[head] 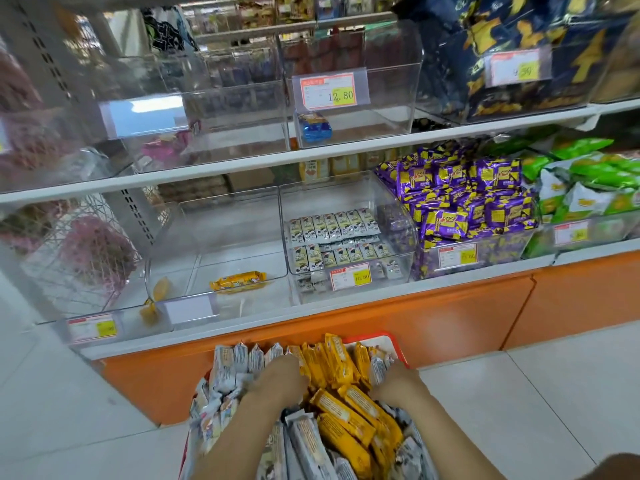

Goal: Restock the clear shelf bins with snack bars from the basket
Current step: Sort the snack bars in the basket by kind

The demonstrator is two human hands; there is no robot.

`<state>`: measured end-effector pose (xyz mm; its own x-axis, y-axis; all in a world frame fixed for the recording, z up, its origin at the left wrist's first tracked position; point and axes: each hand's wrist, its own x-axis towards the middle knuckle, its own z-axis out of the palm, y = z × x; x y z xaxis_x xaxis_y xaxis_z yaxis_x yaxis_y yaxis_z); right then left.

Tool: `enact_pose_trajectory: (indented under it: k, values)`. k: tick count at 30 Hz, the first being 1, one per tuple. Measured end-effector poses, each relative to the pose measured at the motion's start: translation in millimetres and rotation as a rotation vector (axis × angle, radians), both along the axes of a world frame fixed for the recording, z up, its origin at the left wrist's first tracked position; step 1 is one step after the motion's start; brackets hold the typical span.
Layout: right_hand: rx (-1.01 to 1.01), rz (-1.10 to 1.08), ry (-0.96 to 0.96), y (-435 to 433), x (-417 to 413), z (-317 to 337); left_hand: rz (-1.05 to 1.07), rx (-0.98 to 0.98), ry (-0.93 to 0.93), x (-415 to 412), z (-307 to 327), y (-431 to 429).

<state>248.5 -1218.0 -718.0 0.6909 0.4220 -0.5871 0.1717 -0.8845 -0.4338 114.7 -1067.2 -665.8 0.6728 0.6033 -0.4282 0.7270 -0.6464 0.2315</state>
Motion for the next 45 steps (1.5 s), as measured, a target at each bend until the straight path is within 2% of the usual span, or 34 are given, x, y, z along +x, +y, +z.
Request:
enact_pose_trajectory:
  k: [4, 6, 8, 11, 13, 14, 21, 26, 28, 34, 40, 43, 45]
  values:
    - [0.141, -0.15, 0.108, -3, 6, 8, 0.018, -0.064, -0.015, 0, 5, -7]
    - [0.235, -0.198, 0.212, -4, 11, 18, 0.036, -0.122, -0.075, 1, 6, -10]
    - [0.405, -0.266, 0.322, -7, 17, 34, 0.09, -0.177, -0.21, 5, 7, -12]
    - [0.562, -0.215, 0.442, -18, 18, 63, 0.23, -0.485, -0.484, 13, 17, -19]
    - [0.645, -0.147, 0.468, -25, 17, 77, 0.304, -0.758, -0.592, 19, 27, -28]
    - [0.694, -0.123, 0.476, -28, 17, 82, 0.304, -0.827, -0.618, 21, 33, -32]
    - [0.895, -0.115, 0.452, -28, 7, 104, 0.327, -0.875, -0.823, 34, 54, -42]
    - [0.895, -0.021, 0.194, -23, -6, 119, 0.364, -0.764, -0.857, 43, 60, -43]
    - [0.936, -0.03, 0.181, -23, -4, 121, 0.345, -0.809, -0.86, 45, 66, -41]
    - [1.165, -0.05, 0.475, -26, 5, 128, 0.278, -1.073, -0.804, 48, 77, -39]
    - [1.462, -0.37, 0.852, -22, 20, 122, 0.39, -1.35, -0.77, 54, 81, -30]
    - [1.535, -0.531, 0.899, -24, 31, 115, 0.501, -1.503, -0.809, 57, 81, -27]
    - [1.526, -0.571, 0.883, -24, 34, 113, 0.531, -1.531, -0.838, 60, 80, -24]
